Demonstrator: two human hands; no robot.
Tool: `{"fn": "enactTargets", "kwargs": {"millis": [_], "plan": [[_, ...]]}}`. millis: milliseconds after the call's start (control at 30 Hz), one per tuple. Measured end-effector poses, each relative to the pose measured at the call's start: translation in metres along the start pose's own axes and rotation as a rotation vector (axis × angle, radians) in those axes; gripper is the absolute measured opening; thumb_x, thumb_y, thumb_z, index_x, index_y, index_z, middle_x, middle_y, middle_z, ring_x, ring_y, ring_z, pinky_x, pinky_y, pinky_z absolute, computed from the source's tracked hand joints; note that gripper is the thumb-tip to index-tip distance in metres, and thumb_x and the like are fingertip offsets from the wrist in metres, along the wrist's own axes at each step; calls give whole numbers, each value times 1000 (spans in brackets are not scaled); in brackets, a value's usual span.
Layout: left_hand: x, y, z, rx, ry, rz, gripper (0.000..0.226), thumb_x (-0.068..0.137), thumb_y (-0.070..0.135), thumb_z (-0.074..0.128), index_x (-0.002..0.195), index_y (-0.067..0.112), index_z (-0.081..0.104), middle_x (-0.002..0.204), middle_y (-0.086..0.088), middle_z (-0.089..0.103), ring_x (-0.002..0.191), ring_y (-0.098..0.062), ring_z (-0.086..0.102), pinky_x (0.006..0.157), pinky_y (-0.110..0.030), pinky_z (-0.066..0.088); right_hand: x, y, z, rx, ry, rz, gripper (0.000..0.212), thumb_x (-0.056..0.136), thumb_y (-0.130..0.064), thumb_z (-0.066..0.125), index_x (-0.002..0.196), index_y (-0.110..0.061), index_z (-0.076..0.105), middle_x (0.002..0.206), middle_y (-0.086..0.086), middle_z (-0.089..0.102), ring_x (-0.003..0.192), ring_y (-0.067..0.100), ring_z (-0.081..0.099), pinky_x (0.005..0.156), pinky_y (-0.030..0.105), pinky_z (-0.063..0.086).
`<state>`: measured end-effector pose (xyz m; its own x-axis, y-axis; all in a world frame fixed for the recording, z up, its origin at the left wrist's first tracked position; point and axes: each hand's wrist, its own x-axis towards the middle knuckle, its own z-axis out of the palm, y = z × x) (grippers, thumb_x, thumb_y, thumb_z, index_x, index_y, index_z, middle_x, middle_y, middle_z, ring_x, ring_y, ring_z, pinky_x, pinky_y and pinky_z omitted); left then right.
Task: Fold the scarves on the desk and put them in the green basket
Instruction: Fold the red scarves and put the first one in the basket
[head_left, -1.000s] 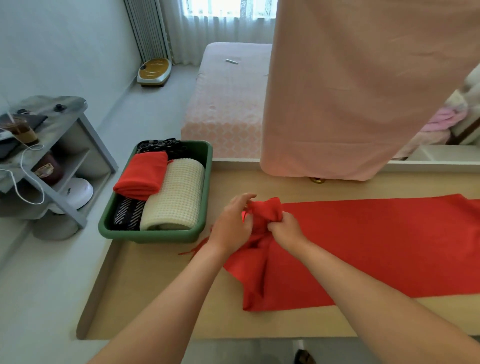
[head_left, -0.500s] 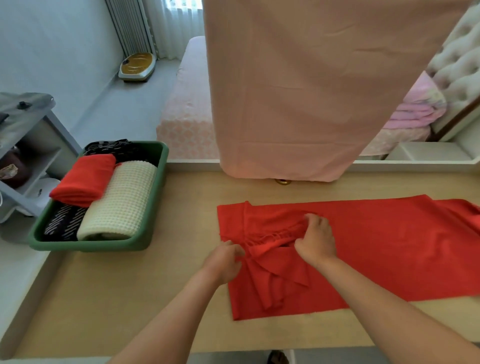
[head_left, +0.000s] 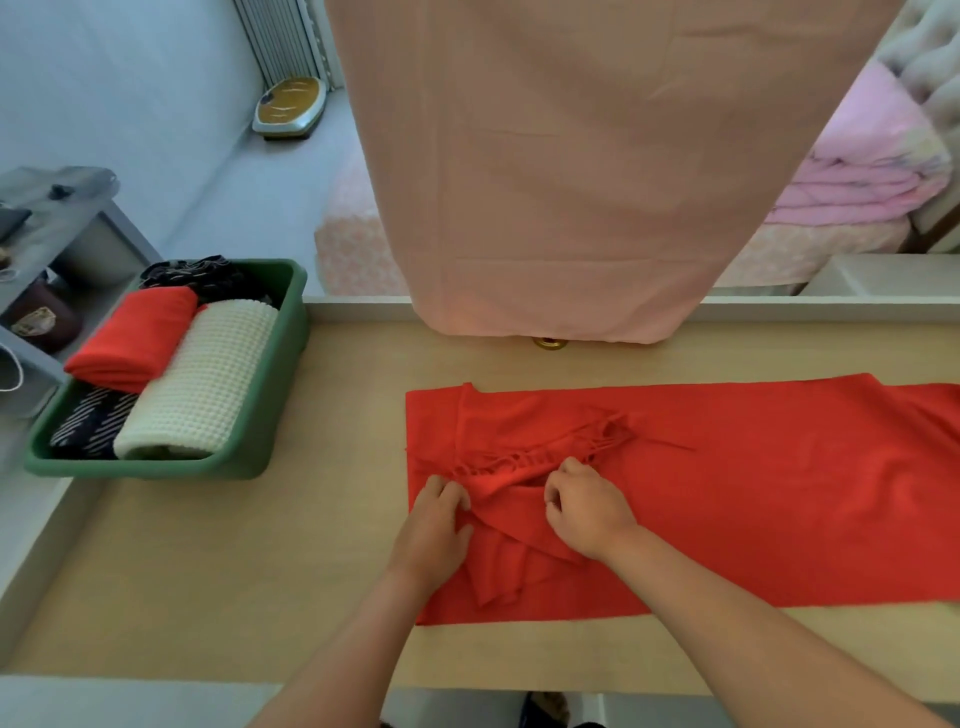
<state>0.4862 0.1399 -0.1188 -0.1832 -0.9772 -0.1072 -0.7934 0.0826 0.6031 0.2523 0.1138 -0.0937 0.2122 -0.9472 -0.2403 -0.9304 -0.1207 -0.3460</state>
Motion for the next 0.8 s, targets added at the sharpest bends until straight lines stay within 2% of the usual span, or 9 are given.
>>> {"fn": "enactTargets", "kwargs": {"millis": [100, 200, 267, 367, 467, 567, 667, 733, 800], "plan": [[-6, 3, 5, 72, -107, -4, 22, 78, 28, 73, 98, 23, 64, 97, 10, 48, 93, -14, 44, 88, -30, 42, -1, 2, -1, -18, -19, -98, 34, 83, -32, 59, 117, -27, 60, 120, -6, 52, 113, 19, 54, 94, 35, 46], [-9, 8, 7, 124, -171, -1, 33, 83, 31, 69, 115, 27, 63, 111, 6, 49, 106, -18, 43, 96, -27, 37, 0, -13, 10, 40, -153, -94, 60, 84, -35, 64, 141, -28, 45, 134, -4, 48, 120, 22, 54, 100, 37, 45], [-12, 6, 6, 100, -165, -17, 41, 83, 28, 69, 123, 26, 58, 119, 4, 45, 111, -18, 42, 99, -28, 38, 3, -21, 22, 105, -174, -46, 56, 86, -26, 65, 139, -26, 47, 132, -1, 51, 120, 25, 55, 103, 38, 44], [-17, -2, -2, 75, -141, -48, 56, 83, 27, 70, 133, 19, 47, 130, 0, 38, 120, -20, 42, 104, -29, 37, 6, -24, 25, 203, -33, -5, 28, 85, -11, 59, 109, -22, 67, 113, 2, 61, 110, 25, 59, 97, 33, 43], [-20, -9, -12, 124, -196, -65, 70, 84, 33, 69, 144, 16, 36, 140, -3, 35, 130, -23, 37, 110, -30, 31, 3, -15, 5, 366, 169, 183, 20, 81, -5, 54, 90, -18, 66, 101, 7, 66, 100, 27, 61, 87, 32, 42], [-21, -10, -19, 250, -309, -50, 75, 87, 42, 65, 150, 20, 30, 147, -2, 30, 134, -24, 28, 112, -34, 30, -10, 10, -22, 431, 313, 470, 20, 82, -7, 49, 86, -19, 64, 102, 11, 67, 100, 31, 60, 82, 33, 42], [-19, -6, -21, 345, -362, -46, 78, 84, 45, 65, 150, 24, 29, 148, -2, 28, 134, -26, 27, 109, -37, 35, -34, 40, -38, 178, 261, 768, 29, 85, -18, 49, 108, -15, 67, 117, 15, 60, 109, 36, 60, 90, 39, 47], [-17, -2, -19, 389, -334, -46, 83, 80, 49, 66, 149, 24, 29, 144, -3, 32, 131, -26, 31, 106, -39, 38, -49, 44, -39, 33, 179, 920, 38, 86, -23, 53, 121, -12, 59, 126, 16, 54, 117, 36, 56, 95, 41, 47], [-18, 3, -14, 382, -290, -17, 87, 74, 56, 69, 146, 25, 31, 139, -1, 37, 127, -25, 35, 103, -40, 38, -59, 40, -29, -70, 223, 872, 46, 81, -20, 59, 125, -13, 52, 128, 16, 49, 118, 35, 53, 95, 42, 45]]}}
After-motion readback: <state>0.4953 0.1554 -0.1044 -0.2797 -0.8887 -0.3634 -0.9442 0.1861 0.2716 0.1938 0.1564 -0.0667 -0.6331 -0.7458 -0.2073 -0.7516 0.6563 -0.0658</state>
